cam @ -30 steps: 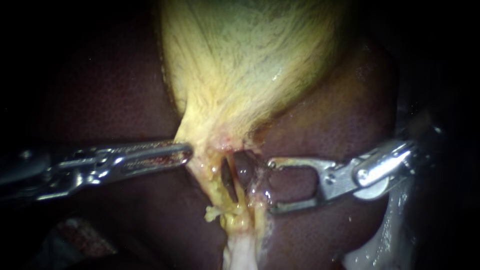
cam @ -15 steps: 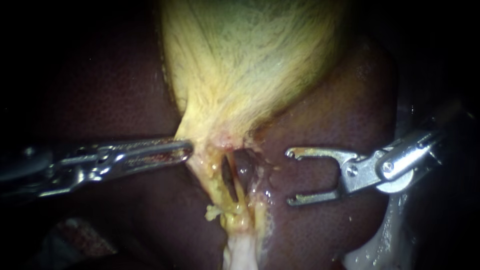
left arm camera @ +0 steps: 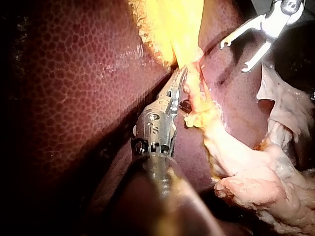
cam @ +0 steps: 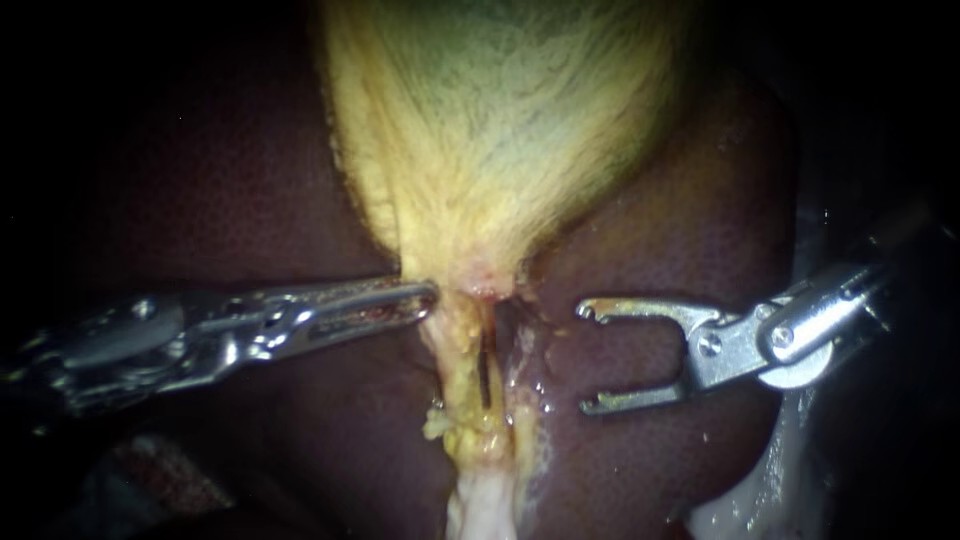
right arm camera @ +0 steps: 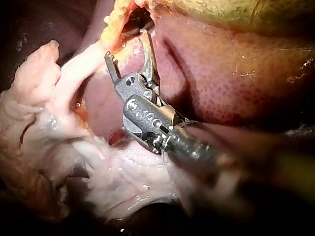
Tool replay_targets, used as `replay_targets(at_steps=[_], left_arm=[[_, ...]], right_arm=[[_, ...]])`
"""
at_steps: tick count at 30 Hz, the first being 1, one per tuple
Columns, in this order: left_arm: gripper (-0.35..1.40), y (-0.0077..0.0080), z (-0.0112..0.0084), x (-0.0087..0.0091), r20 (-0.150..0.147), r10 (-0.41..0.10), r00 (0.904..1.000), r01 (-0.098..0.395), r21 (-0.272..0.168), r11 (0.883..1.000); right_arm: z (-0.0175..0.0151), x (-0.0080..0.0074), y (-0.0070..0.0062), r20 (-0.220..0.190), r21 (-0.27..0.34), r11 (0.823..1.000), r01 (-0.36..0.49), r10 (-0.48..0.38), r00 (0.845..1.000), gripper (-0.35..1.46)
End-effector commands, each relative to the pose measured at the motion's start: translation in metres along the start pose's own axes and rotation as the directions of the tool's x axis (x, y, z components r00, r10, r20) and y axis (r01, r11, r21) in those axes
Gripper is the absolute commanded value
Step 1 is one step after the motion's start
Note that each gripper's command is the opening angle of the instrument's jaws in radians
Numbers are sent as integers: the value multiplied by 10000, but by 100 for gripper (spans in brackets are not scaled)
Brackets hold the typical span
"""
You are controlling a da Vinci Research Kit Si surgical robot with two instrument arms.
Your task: Going back first clip left tube
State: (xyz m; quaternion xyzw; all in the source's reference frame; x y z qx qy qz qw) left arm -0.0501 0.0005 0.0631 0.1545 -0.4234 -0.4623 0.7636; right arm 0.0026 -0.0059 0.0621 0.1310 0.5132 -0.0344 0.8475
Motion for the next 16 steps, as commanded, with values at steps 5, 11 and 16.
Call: replay_targets(at_steps=[5,11,16], left_arm=[[-5,0,0,0,-22,-8,10000,8,3,10000],[-5,1,1,0,-24,-5,10000,5,8,10000],[-5,1,1,0,-25,-4,10000,4,10,10000]], right_arm=[[-1,2,-1,-4,0,10000,-2,2,10000,60],[-2,3,-1,-3,1,10000,48,-48,10000,60],[-2,3,-1,-31,-9,10000,47,-47,10000,60]])
